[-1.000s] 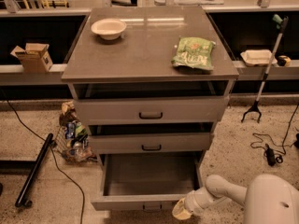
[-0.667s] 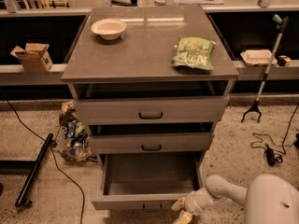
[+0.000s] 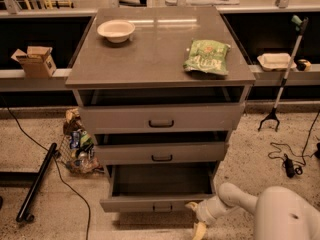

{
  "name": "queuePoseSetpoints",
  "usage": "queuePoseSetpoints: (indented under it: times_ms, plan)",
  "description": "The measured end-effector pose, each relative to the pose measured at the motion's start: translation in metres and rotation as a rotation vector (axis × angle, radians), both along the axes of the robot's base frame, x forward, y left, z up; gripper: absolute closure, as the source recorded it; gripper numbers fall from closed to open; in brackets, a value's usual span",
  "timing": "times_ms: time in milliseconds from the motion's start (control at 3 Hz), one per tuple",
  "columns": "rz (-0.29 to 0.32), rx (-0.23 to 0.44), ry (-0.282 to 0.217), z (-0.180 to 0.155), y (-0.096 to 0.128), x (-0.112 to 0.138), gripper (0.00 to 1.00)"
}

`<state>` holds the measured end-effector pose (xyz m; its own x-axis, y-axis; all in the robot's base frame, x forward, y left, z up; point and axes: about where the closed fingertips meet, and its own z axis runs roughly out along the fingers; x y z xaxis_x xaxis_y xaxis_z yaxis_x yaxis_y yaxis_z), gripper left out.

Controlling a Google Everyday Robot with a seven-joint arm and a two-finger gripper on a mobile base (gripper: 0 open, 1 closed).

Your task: Close bottom drawer

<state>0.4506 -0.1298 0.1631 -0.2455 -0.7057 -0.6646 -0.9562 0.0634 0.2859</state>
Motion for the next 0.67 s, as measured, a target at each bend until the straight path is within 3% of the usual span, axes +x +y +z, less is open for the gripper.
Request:
queuePoseSetpoints:
  times_ms: [333,667]
  plan:
    - [0.11,0.046,-0.033,-0.019,0.022,0.027,0.03]
    - [0.162,0.061,-0.12,-0.023,0.03,0.077,0.21]
